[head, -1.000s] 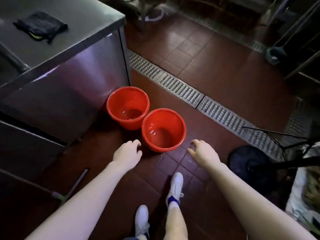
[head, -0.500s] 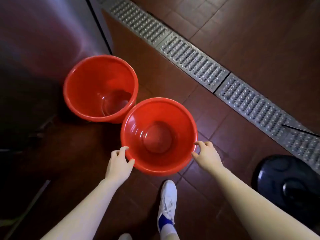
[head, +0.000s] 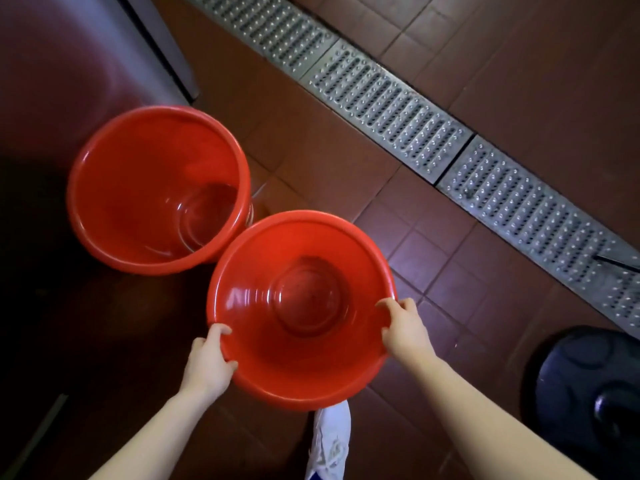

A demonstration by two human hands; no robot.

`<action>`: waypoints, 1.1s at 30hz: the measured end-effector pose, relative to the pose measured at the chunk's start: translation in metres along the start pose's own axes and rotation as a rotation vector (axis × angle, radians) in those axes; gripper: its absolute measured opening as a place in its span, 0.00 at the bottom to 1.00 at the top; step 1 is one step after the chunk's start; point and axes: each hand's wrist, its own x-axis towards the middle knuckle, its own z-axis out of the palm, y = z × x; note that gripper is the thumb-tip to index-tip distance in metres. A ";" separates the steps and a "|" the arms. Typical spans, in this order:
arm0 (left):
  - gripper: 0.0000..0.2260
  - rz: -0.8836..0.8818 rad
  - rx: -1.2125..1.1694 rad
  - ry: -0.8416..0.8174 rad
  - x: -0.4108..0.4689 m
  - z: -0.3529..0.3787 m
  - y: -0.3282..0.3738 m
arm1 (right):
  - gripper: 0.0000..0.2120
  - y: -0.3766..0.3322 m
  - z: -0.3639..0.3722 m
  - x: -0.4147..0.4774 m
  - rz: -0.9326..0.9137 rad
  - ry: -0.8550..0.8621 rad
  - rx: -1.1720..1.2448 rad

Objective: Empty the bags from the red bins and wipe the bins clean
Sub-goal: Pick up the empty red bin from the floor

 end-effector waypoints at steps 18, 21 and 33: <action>0.26 0.257 0.023 -0.053 -0.147 -0.218 0.223 | 0.21 -0.044 -0.291 -0.163 -0.050 0.220 0.164; 0.26 0.317 -0.017 0.012 -0.166 -0.293 0.266 | 0.21 -0.089 -0.356 -0.179 -0.141 0.322 0.228; 0.25 0.516 -0.389 0.302 -0.146 -0.576 0.395 | 0.22 -0.351 -0.627 -0.138 -0.560 0.572 0.171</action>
